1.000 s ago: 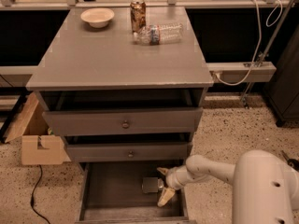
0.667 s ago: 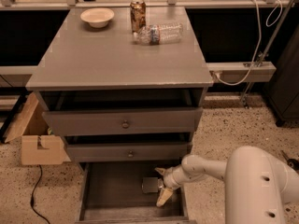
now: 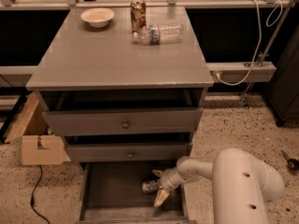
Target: Pick 7up can from bottom drawer and place on counter
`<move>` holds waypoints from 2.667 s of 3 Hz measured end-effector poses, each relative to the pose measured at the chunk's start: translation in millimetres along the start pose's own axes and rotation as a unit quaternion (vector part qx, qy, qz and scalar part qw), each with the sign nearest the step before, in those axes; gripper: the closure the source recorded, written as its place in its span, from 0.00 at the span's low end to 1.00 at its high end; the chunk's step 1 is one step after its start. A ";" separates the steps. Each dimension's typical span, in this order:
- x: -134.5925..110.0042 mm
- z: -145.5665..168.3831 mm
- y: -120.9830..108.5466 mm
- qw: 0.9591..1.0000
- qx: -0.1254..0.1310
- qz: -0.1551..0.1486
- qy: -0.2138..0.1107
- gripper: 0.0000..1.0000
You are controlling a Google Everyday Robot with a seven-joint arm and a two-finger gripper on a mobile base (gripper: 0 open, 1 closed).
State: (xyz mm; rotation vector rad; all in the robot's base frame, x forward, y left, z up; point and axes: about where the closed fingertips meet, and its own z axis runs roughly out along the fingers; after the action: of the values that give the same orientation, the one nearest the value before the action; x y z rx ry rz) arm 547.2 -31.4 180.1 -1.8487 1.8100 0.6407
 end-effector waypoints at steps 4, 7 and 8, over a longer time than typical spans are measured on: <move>36.3 34.6 1.3 0.999 -0.022 0.022 0.019 0.72; 9.8 -106.5 44.6 0.997 0.012 -0.061 -0.048 1.00; -11.8 -168.4 56.3 0.991 -0.009 -0.119 -0.060 1.00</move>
Offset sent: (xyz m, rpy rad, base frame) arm 0.0121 -0.0043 -0.0606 -0.0582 0.0697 -0.0074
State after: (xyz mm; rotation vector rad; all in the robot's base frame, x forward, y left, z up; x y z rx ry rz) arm 491.3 -128.7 318.2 -1.9542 1.4834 0.6652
